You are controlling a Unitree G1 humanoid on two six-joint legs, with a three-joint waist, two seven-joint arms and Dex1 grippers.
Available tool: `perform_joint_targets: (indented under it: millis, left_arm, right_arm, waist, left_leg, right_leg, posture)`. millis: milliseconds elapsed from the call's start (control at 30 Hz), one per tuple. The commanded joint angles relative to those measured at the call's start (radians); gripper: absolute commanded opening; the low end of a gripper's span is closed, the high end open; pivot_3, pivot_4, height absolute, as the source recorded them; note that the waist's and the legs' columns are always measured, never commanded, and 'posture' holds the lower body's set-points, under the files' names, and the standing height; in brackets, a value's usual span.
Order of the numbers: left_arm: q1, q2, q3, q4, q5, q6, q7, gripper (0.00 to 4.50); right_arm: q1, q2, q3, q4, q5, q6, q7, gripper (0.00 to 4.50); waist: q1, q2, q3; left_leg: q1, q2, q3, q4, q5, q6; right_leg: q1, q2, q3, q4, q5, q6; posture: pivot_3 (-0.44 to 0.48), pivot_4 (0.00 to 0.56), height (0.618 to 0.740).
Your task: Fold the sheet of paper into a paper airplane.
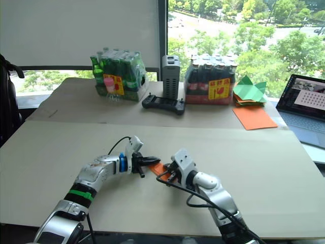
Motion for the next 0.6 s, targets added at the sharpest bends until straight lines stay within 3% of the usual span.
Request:
perform_joint_targets:
  millis: [33, 600]
  left_arm:
    - [0.022, 0.014, -0.012, 0.03, 0.048, 0.022, 0.03, 0.0]
    - [0.007, 0.02, -0.008, 0.052, 0.052, 0.014, 0.025, 0.0]
  right_arm:
    - [0.04, -0.022, 0.012, -0.01, -0.012, 0.017, 0.005, 0.05]
    - [0.126, -0.114, -0.002, -0.053, -0.019, 0.002, 0.022, 0.05]
  waist:
    - [0.0, 0.0, 0.0]
    - [0.001, 0.0, -0.003]
  left_leg:
    - [0.0, 0.0, 0.0, 0.0, 0.0, 0.0]
    - [0.0, 0.0, 0.0, 0.0, 0.0, 0.0]
  right_leg:
    - [0.0, 0.0, 0.0, 0.0, 0.0, 0.0]
    - [0.0, 0.0, 0.0, -0.001, 0.0, 0.0]
  posture:
    - [0.0, 0.15, 0.74]
    - [0.0, 0.15, 0.74]
